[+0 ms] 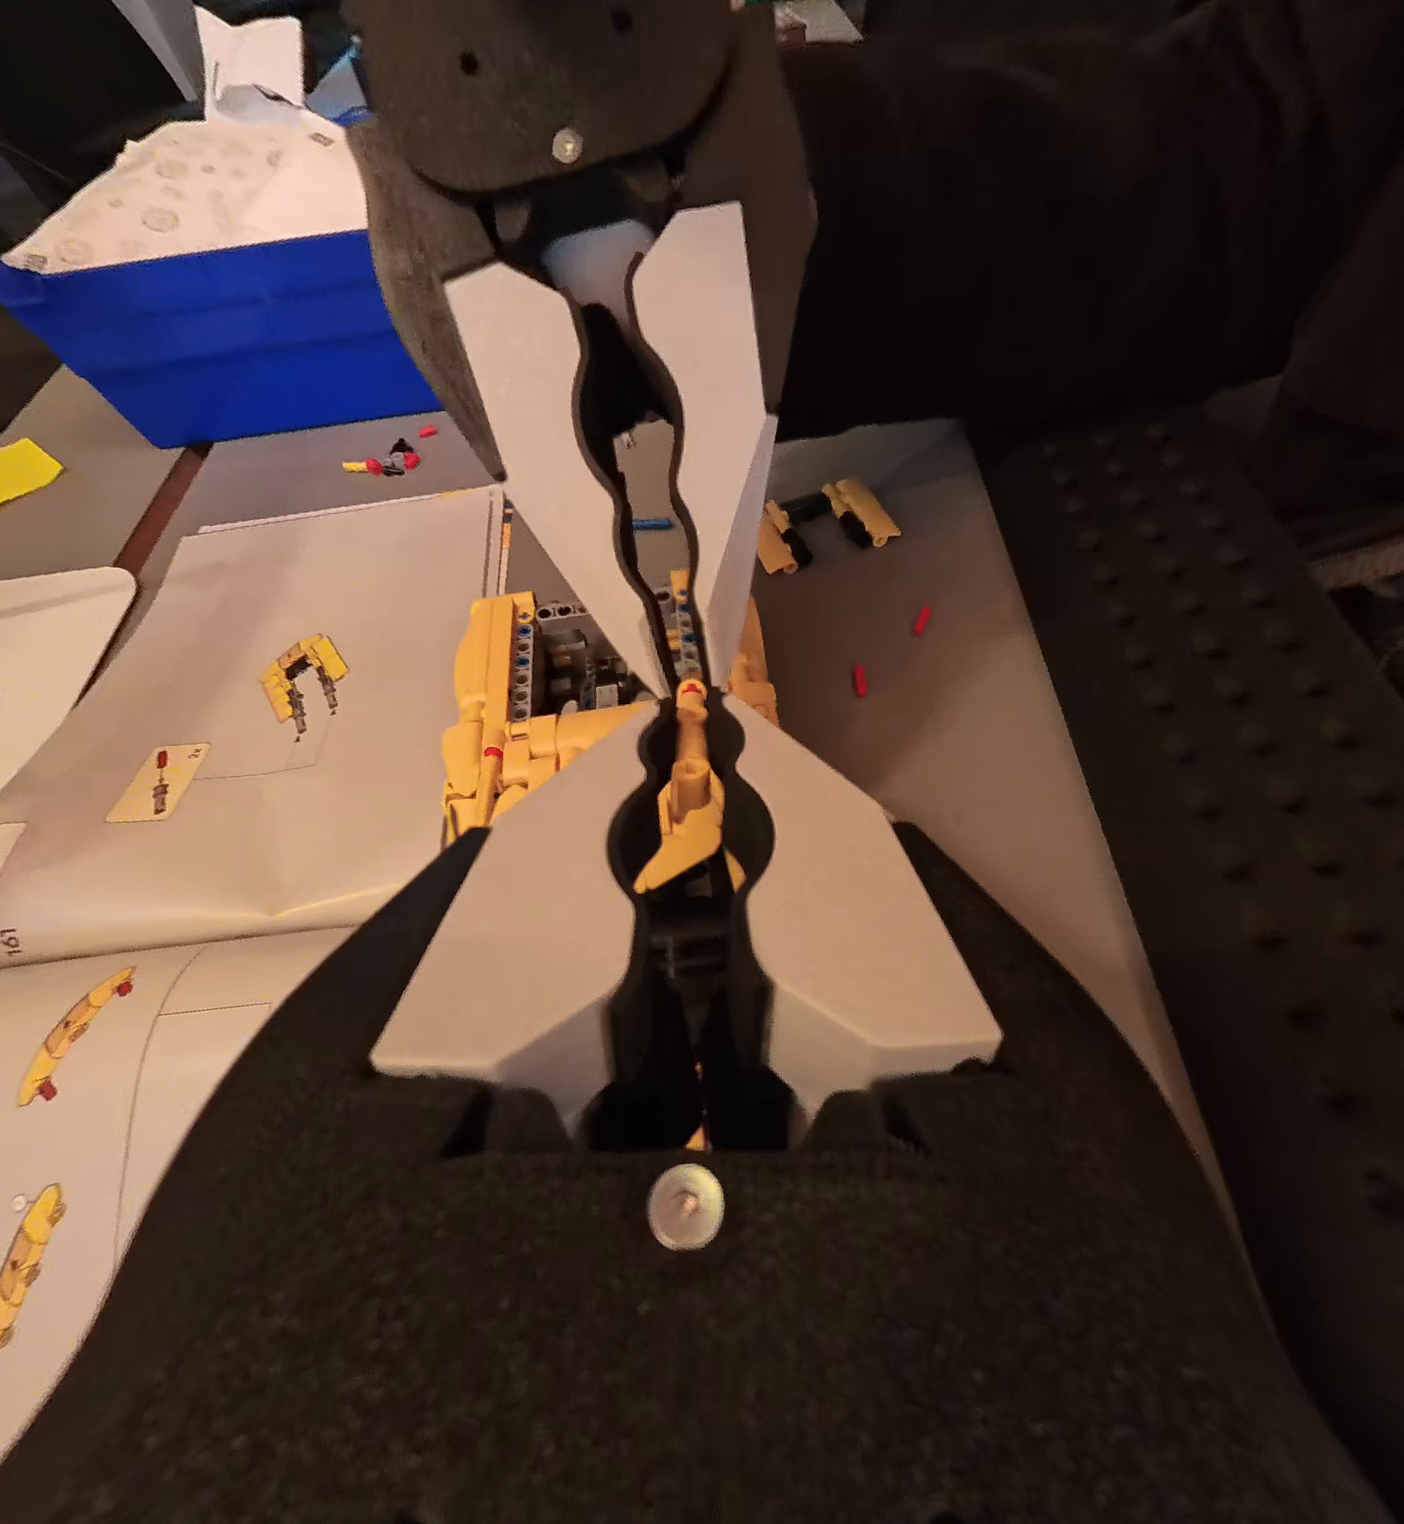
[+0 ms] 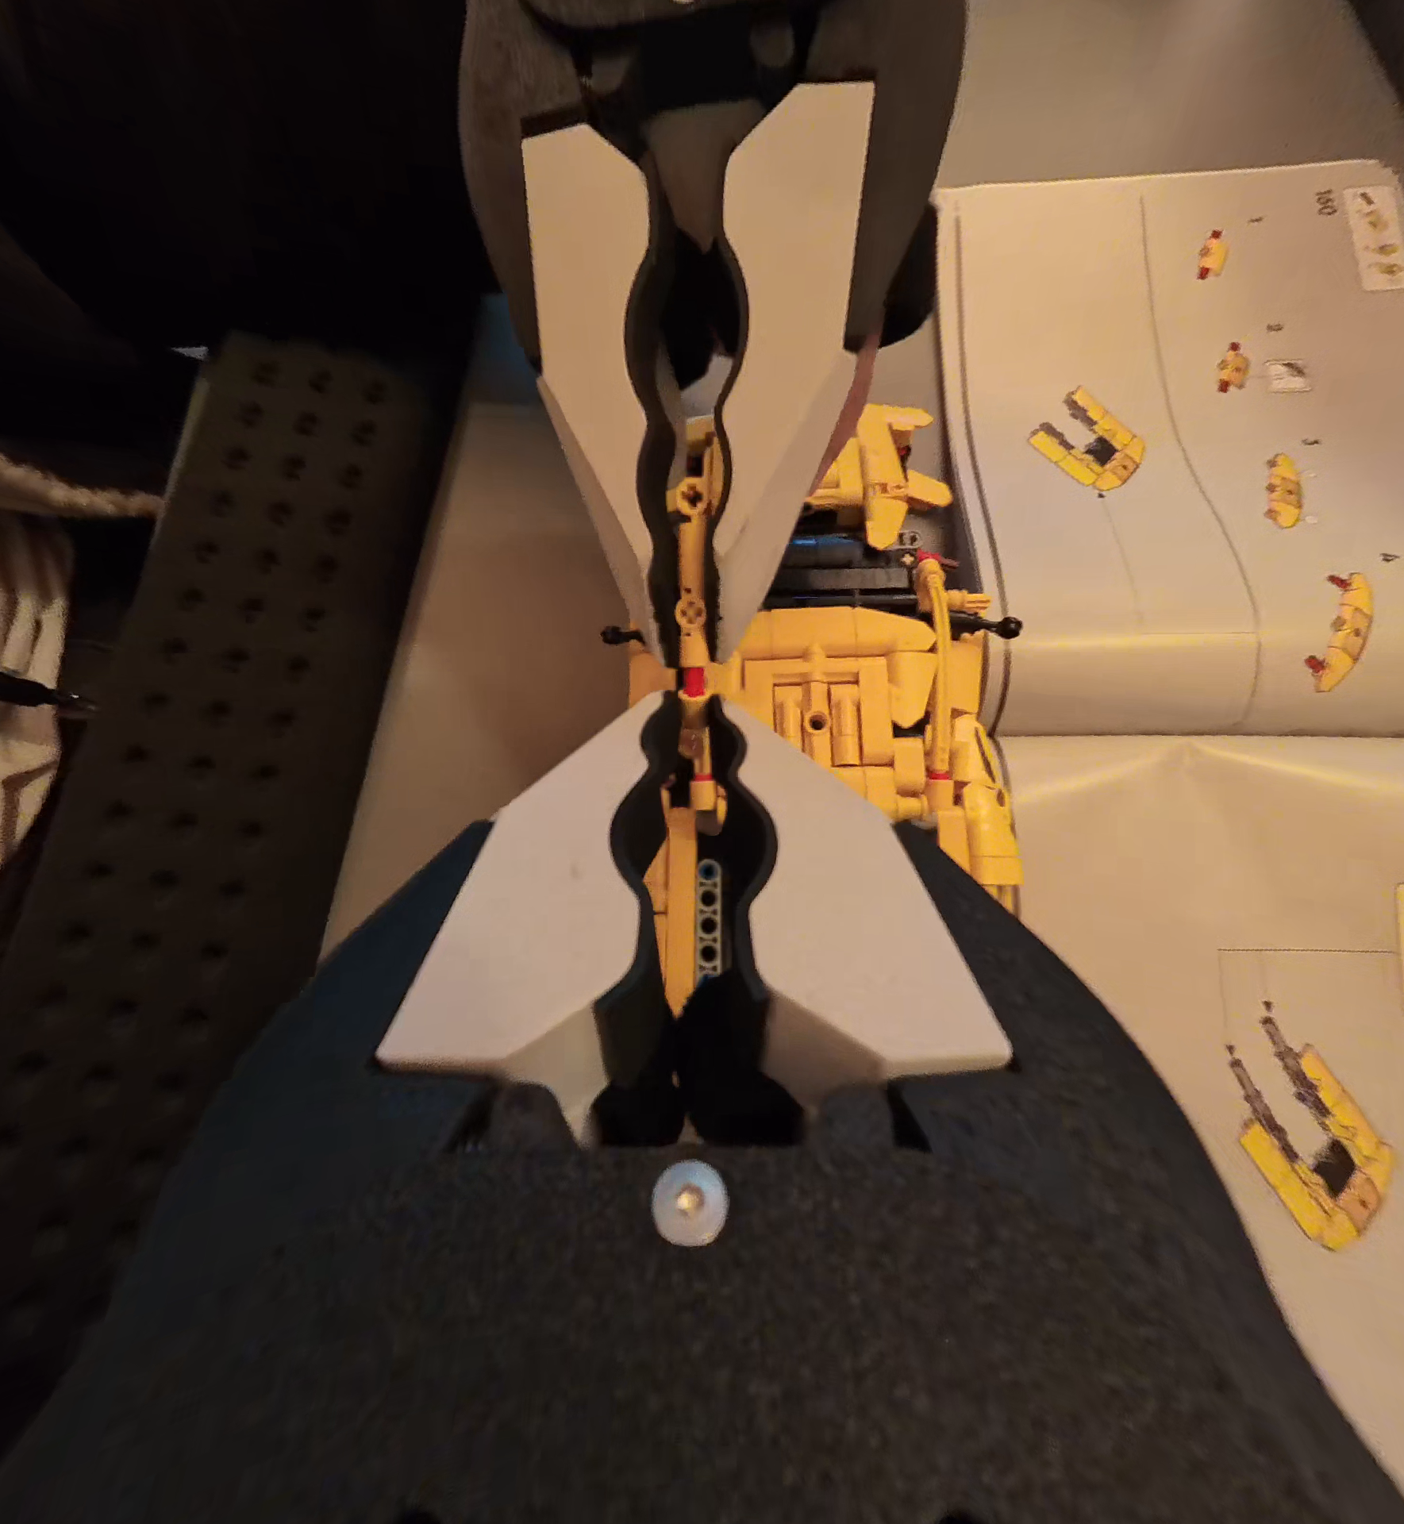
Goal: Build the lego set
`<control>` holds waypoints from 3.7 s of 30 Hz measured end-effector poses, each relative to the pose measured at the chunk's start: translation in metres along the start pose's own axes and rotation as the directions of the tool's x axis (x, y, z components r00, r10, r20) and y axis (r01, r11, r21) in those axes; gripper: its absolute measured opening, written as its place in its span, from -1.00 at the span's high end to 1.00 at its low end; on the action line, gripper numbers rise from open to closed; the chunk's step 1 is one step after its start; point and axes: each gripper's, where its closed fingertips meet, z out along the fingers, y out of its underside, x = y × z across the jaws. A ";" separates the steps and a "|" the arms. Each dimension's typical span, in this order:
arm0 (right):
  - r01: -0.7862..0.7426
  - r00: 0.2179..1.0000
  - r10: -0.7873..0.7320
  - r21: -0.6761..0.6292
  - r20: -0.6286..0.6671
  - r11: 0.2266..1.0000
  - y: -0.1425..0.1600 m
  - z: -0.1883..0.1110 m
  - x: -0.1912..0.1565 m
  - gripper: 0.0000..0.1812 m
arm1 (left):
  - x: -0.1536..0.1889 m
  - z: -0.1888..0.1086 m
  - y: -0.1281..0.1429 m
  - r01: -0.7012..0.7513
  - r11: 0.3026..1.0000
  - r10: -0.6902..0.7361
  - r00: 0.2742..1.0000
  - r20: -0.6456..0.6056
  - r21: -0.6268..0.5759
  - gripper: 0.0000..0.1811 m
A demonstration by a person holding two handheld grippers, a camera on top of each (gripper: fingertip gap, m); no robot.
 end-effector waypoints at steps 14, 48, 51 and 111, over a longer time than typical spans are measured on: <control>0.011 0.994 -0.004 0.062 -0.109 0.998 -0.006 -0.007 0.016 0.93 | -0.017 -0.005 -0.006 0.073 0.995 -0.076 0.996 0.046 0.069 0.92; 0.103 0.984 -0.020 0.467 -0.179 0.878 -0.062 -0.059 0.016 0.77 | -0.024 -0.046 -0.076 0.248 0.818 -0.235 0.968 -0.093 0.520 0.93; 0.128 0.981 -0.034 0.510 -0.190 0.851 -0.070 -0.066 0.012 0.82 | -0.025 -0.051 -0.082 0.285 0.770 -0.255 0.958 -0.134 0.571 0.92; -0.324 0.829 0.480 0.452 -0.289 0.831 0.015 -0.049 0.089 0.77 | -0.140 -0.154 0.073 0.164 0.966 -0.256 0.704 0.662 0.200 0.93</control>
